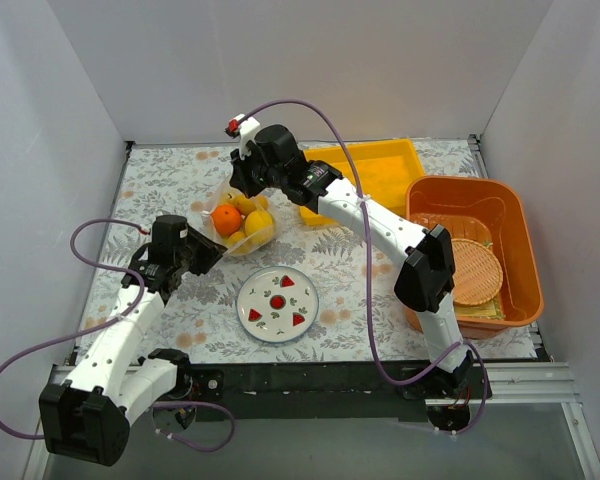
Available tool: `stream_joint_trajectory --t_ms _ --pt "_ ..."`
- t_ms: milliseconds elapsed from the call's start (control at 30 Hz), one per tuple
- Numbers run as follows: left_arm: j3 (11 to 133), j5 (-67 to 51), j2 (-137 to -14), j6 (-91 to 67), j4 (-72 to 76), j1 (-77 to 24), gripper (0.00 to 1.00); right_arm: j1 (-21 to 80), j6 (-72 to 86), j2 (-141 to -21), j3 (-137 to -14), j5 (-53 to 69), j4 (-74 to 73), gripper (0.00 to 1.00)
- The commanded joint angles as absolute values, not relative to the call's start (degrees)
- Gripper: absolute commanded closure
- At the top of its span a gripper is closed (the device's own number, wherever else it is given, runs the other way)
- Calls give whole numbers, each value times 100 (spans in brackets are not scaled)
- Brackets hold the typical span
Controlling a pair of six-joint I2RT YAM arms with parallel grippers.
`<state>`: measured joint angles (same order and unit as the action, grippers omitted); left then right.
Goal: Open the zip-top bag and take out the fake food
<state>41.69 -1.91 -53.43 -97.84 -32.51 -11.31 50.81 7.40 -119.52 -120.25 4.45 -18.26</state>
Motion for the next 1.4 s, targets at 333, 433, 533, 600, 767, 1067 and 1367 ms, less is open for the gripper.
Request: stream_joint_trajectory --t_ms 333,433,533,600,767,1067,1367 --pt "4131 343 -5634 -10055 -2795 -1213 78 5106 835 -11909 -12498 466 -1555 99" --pt "4105 474 -5651 -10090 -2786 -1213 77 5106 861 -11918 -12516 475 -1538 99" --pt "4148 554 -5791 -10064 -2786 -1204 76 5106 870 -11918 -12542 475 -1547 99" --pt "4175 562 -5836 -10055 -2830 -1213 74 5106 861 -11901 -12542 466 -1556 99" --pt "4122 756 -5748 -10037 -2874 -1222 69 5098 844 -11900 -12542 448 -1582 99" --pt "4139 905 -6012 -10072 -2655 -1213 78 5106 879 -11874 -12533 483 -1573 99" --pt "5466 1249 -6213 -8607 -2875 -1222 100 5106 686 -11629 -12340 413 -1871 99"
